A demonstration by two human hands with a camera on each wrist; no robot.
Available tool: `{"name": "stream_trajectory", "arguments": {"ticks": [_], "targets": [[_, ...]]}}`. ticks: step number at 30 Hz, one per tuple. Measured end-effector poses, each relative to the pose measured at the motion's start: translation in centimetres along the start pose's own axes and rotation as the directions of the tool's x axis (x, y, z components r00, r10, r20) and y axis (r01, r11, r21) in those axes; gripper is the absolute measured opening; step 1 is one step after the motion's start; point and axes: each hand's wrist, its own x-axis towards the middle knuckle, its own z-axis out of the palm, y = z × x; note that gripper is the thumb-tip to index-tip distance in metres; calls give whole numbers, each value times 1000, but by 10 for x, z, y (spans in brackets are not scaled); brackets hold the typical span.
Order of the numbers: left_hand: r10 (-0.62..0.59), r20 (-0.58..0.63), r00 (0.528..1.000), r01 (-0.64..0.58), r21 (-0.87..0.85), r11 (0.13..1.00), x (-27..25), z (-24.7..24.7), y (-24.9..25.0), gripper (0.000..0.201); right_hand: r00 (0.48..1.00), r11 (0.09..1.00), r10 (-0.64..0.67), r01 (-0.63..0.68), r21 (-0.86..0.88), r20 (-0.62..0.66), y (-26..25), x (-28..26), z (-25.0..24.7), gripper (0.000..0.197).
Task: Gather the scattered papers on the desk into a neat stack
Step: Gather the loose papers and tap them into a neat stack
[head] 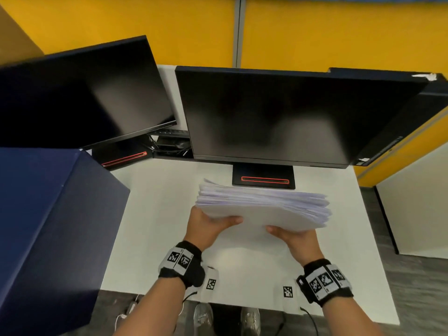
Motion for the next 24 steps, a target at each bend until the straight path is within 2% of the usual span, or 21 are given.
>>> {"name": "stream_trajectory", "arguments": {"ticks": [4, 8, 10, 12, 15, 17, 20, 24], "targets": [[-49, -7, 999, 49, 41, 998, 0, -9, -21, 38, 1000, 999, 24, -24, -29, 2, 15, -2, -3, 46], [-190, -6, 982, 188, 184, 965, -1, -15, -73, 29, 989, 986, 145, -143, -83, 22, 46, 2, 0, 38], [-236, -20, 972, 233, 260, 937, 1, -15, -91, 19, 982, 973, 189, -185, -139, 17, 56, 7, 3, 27], [-188, -36, 982, 189, 325, 926, 6, -15, -95, 15, 981, 952, 195, -193, -237, -13, 62, 16, 4, 12], [-110, -65, 992, 126, 367, 922, 10, -15, -91, 8, 987, 917, 155, -157, -366, -33, 72, 25, 3, 25], [-127, -59, 990, 140, 375, 916, 4, -9, -92, 14, 988, 924, 143, -153, -351, -55, 74, 25, 3, 19], [-180, -61, 982, 189, 433, 881, -14, 0, -99, 36, 980, 930, 181, -197, -311, -80, 78, 15, 4, 14], [-177, -101, 979, 204, 498, 843, -23, 3, -107, 38, 977, 924, 199, -211, -318, -72, 81, -1, 3, 12]]}}
